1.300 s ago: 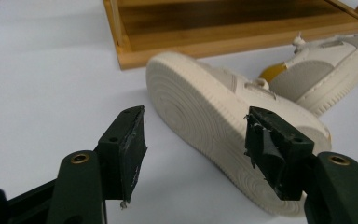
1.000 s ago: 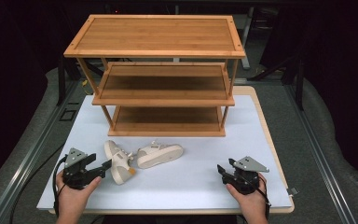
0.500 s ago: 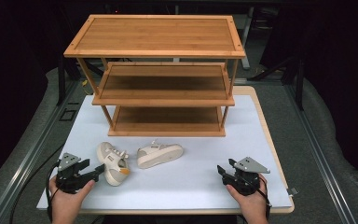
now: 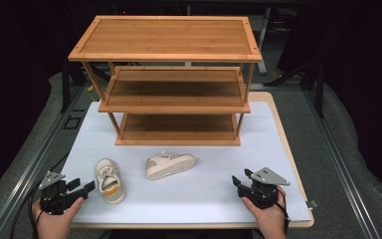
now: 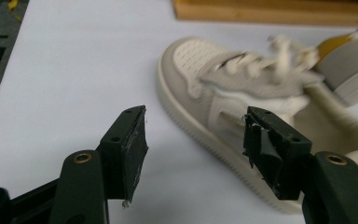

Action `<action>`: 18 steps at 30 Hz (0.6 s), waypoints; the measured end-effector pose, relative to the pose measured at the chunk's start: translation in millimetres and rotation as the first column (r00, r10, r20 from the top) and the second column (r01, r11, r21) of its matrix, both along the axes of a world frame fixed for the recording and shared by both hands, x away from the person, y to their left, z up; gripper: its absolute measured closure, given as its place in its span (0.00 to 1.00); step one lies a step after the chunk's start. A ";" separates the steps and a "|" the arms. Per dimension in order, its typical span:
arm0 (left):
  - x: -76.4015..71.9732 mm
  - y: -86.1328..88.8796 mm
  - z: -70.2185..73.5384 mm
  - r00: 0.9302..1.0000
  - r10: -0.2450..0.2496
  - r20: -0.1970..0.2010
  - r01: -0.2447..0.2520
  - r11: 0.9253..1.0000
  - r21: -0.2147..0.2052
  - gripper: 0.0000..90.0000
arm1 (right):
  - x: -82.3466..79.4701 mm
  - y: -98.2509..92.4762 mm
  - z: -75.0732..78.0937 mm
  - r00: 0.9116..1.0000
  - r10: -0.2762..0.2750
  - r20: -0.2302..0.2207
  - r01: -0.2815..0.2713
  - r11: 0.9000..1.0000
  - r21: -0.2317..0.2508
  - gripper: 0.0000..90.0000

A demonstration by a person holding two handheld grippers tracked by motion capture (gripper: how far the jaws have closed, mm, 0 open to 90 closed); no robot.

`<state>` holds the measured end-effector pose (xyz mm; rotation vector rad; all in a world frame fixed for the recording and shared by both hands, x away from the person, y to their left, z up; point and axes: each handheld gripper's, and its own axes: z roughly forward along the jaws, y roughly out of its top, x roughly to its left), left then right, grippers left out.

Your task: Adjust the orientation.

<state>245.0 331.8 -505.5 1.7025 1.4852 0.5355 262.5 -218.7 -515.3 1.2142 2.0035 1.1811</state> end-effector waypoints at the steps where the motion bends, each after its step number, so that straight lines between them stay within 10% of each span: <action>1: 0.0 -2.1 0.8 1.000 -0.002 0.006 0.002 1.000 -0.003 0.43 | 0.0 0.5 0.1 1.000 0.002 0.003 -0.002 1.000 -0.004 0.52; 10: 2.9 -26.0 7.7 0.999 -0.040 0.023 0.040 0.999 0.003 0.49 | 0.2 0.5 0.0 1.000 0.002 0.005 -0.002 1.000 0.000 0.52; 18: 16.9 -34.0 -4.0 0.992 -0.029 -0.121 0.040 0.995 0.088 0.60 | -0.1 0.6 0.4 1.000 0.004 0.004 -0.004 1.000 0.002 0.53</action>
